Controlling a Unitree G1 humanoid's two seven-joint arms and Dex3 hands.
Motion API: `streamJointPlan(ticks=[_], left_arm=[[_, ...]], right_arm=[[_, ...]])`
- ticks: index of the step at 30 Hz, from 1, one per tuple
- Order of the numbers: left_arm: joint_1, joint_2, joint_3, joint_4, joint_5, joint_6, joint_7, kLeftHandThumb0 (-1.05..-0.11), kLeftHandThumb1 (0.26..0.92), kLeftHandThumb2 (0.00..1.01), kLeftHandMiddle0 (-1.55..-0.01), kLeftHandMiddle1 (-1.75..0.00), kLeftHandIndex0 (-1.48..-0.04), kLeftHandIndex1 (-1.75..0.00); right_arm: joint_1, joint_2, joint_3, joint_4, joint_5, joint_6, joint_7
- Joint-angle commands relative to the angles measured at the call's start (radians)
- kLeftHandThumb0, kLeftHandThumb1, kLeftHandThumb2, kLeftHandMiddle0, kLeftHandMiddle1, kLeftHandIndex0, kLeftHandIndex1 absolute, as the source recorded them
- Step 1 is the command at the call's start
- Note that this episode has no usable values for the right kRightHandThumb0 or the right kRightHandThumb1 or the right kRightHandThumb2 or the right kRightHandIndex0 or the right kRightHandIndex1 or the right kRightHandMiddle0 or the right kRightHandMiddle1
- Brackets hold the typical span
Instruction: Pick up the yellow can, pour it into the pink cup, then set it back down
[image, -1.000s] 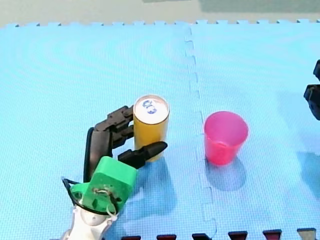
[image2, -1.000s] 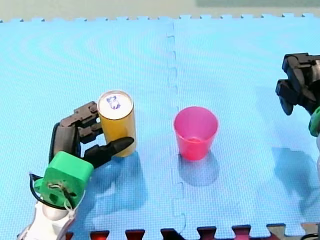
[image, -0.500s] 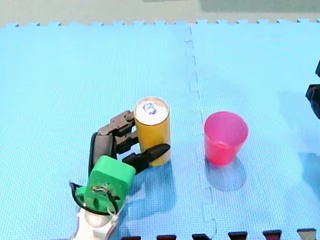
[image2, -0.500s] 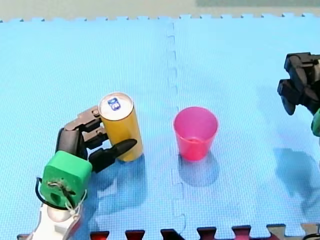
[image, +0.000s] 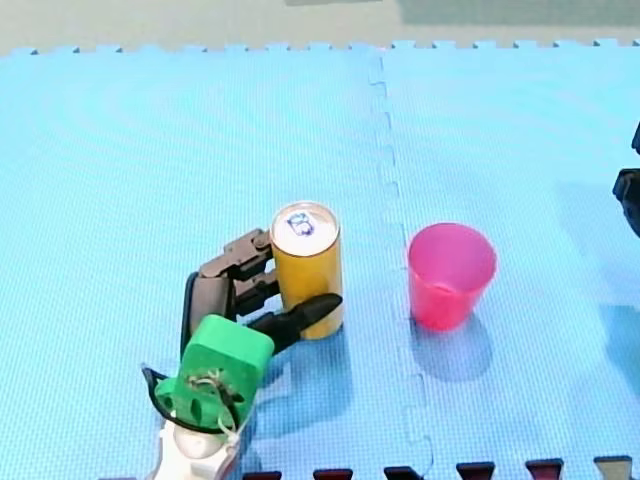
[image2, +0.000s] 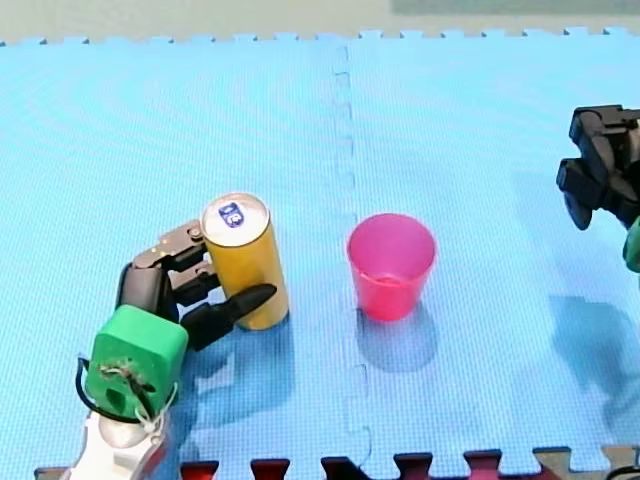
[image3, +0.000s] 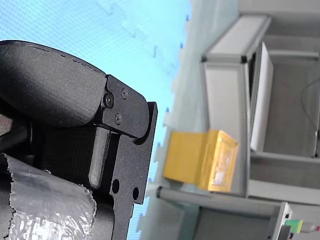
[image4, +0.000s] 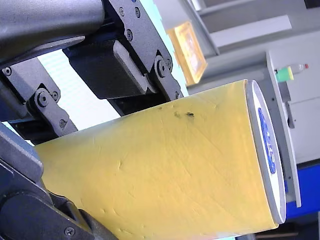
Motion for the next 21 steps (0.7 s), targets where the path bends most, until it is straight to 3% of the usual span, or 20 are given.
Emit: streamJointPlan(ticks=[1,21], left_arm=[[-0.003,0.003,-0.004,-0.007,0.008,-0.002,0.011,-0.317,0.819,0.00,-1.31,0.00,-1.16,0.00],[-0.015,-0.009,-0.013,0.070,0.023,-0.017,0.037,-0.310,0.824,0.00,-1.27,0.00,-1.14,0.00]], right_arm=[[0.000,-0.006,-0.001,-0.004,0.003,0.004,-0.002],[-0.002,-0.014,-0.004,-0.005,0.010,0.011,0.004]])
